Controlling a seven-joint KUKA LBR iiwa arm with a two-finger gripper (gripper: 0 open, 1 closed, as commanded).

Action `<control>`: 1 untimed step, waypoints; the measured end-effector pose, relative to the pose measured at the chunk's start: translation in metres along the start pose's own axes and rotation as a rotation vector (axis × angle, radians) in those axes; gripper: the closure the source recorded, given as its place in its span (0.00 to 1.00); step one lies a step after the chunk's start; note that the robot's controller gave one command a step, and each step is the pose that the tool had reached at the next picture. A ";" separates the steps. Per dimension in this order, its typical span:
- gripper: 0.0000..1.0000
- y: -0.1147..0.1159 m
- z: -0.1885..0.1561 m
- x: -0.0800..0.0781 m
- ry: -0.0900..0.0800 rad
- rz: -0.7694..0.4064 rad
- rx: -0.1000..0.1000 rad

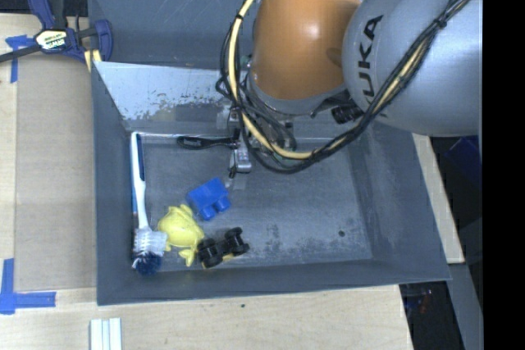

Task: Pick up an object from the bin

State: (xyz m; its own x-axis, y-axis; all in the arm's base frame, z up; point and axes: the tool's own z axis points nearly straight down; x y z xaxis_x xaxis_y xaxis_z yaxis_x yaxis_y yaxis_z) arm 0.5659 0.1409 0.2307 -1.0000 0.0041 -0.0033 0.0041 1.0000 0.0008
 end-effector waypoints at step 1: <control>0.00 0.020 0.020 -0.008 -0.006 -0.181 0.001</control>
Offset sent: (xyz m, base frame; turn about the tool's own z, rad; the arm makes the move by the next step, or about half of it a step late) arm -0.0502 0.0301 -0.0845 -0.4639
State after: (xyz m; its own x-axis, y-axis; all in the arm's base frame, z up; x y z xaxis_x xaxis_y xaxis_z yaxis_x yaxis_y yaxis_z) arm 0.5736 0.1605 0.2106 -0.9844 -0.1757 -0.0094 -0.1757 0.9844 -0.0017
